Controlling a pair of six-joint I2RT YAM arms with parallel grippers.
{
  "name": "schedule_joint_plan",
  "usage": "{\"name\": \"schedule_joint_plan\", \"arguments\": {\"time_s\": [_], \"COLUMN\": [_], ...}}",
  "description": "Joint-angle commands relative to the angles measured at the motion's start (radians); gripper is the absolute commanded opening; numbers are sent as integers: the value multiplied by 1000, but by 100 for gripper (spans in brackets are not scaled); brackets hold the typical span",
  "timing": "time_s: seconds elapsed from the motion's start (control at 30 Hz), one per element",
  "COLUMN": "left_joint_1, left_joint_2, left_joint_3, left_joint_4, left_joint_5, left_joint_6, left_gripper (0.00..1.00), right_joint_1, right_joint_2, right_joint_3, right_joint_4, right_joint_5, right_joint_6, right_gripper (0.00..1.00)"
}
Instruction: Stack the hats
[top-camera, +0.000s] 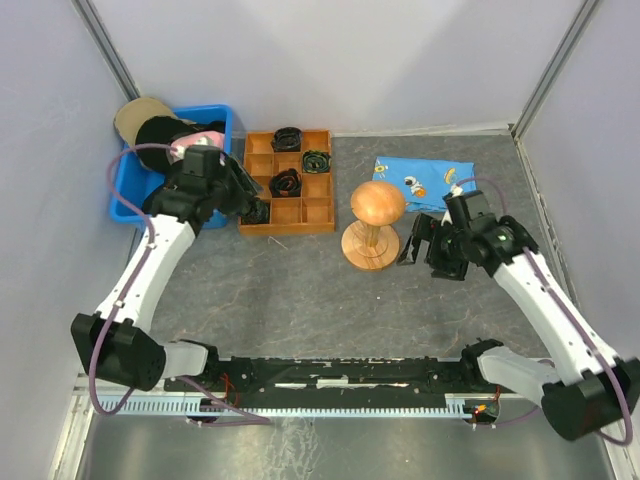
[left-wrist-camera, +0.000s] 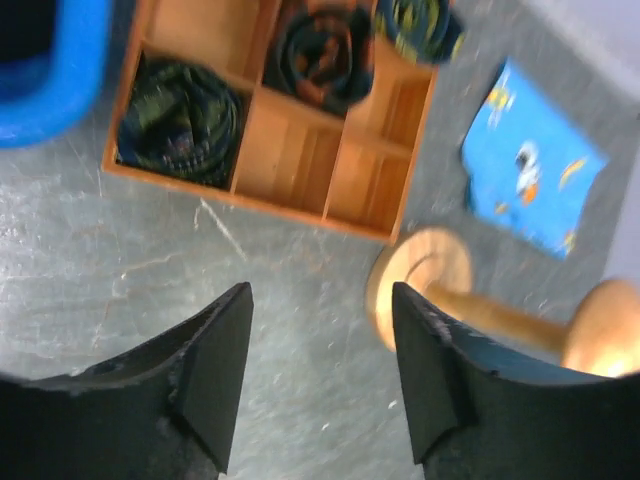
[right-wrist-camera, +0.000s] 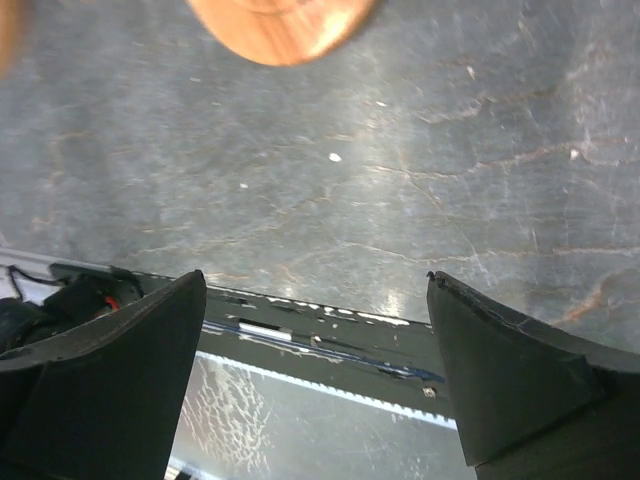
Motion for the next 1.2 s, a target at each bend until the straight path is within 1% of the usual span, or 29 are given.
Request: {"name": "schedule_joint_plan", "arguments": {"time_s": [0.0, 0.03, 0.1, 0.13, 0.17, 0.2, 0.23, 0.27, 0.33, 0.37, 0.47, 0.6, 0.63, 0.67, 0.77, 0.9, 1.17], "left_joint_1": [105, 135, 197, 229, 260, 286, 315, 336, 366, 372, 376, 374, 371, 366, 349, 334, 330], "left_joint_2": [22, 33, 57, 70, 87, 106, 132, 158, 232, 270, 392, 562, 598, 641, 689, 734, 840], "left_joint_3": [80, 87, 106, 119, 138, 162, 190, 231, 328, 391, 546, 698, 733, 755, 781, 813, 902], "left_joint_4": [-6, 5, 25, 39, 39, 39, 36, 24, -28, -67, -150, -215, -228, -245, -260, -251, -244], "left_joint_5": [-8, 11, 43, 55, 55, 52, 49, 37, -21, -63, -172, -179, -181, -210, -303, -360, -392], "left_joint_6": [67, 64, 51, 48, 46, 44, 49, 58, 87, 105, 159, 200, 218, 231, 266, 311, 303], "left_gripper": [74, 79, 83, 86, 91, 93, 95, 95, 95, 95, 95, 90, 87, 86, 85, 85, 85], "right_joint_1": [-2, -2, -3, -2, -3, -2, -2, -2, -5, -6, -5, -6, -5, -6, -5, -7, -10], "right_joint_2": [-115, -131, -149, -145, -132, -125, -124, -130, -131, -117, -62, -34, -26, -14, 22, 54, 88], "right_joint_3": [64, 60, 53, 51, 52, 55, 62, 59, 38, 29, 55, 111, 124, 136, 160, 166, 166], "right_joint_4": [25, 86, 215, 273, 326, 367, 396, 421, 499, 539, 500, 377, 354, 343, 321, 322, 301], "right_joint_5": [-51, -111, -236, -314, -403, -456, -480, -468, -493, -513, -529, -447, -437, -438, -438, -434, -419], "right_joint_6": [-11, -5, 27, 43, 45, 44, 36, 38, 63, 90, 72, -55, -80, -98, -134, -163, -203], "right_gripper": [99, 99, 99, 99, 99, 99, 99, 99, 99, 98, 92, 91, 91, 91, 91, 92, 92]}}
